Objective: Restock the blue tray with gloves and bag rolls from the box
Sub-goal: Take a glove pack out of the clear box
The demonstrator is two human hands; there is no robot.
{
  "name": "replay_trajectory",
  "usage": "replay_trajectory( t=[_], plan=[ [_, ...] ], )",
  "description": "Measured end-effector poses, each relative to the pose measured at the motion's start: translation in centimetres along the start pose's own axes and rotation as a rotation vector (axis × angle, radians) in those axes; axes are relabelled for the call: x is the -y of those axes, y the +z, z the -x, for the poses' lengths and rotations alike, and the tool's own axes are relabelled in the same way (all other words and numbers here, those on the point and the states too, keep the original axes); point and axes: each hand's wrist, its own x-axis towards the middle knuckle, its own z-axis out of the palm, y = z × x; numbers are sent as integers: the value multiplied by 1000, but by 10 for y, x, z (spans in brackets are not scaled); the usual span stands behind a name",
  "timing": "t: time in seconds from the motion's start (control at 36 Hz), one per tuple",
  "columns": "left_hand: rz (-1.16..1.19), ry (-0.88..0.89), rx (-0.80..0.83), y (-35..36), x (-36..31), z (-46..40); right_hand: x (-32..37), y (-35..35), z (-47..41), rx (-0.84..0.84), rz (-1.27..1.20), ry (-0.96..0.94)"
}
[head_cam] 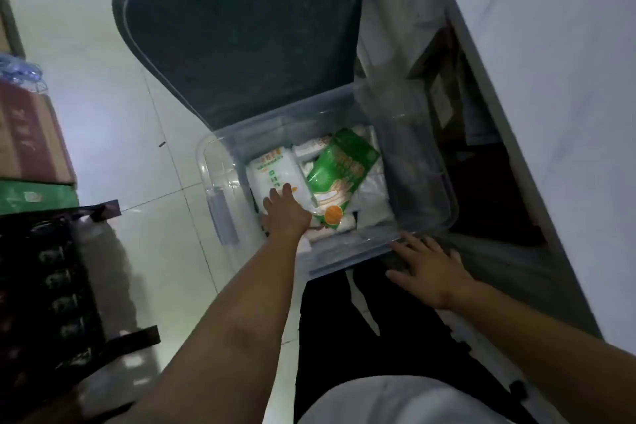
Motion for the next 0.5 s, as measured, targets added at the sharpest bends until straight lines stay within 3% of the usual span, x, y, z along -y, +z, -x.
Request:
replay_trajectory(
  t=[0.28,0.39,0.5],
  plan=[
    [-201,109,-182,17,7,-29,-8,2,-4,-16,11,66],
    [-108,180,-238,3,8,-17,-5,-10,-7,-56,-27,71],
    [28,132,-231,-22,12,5,2,-22,-7,-71,-82,117]
  ],
)
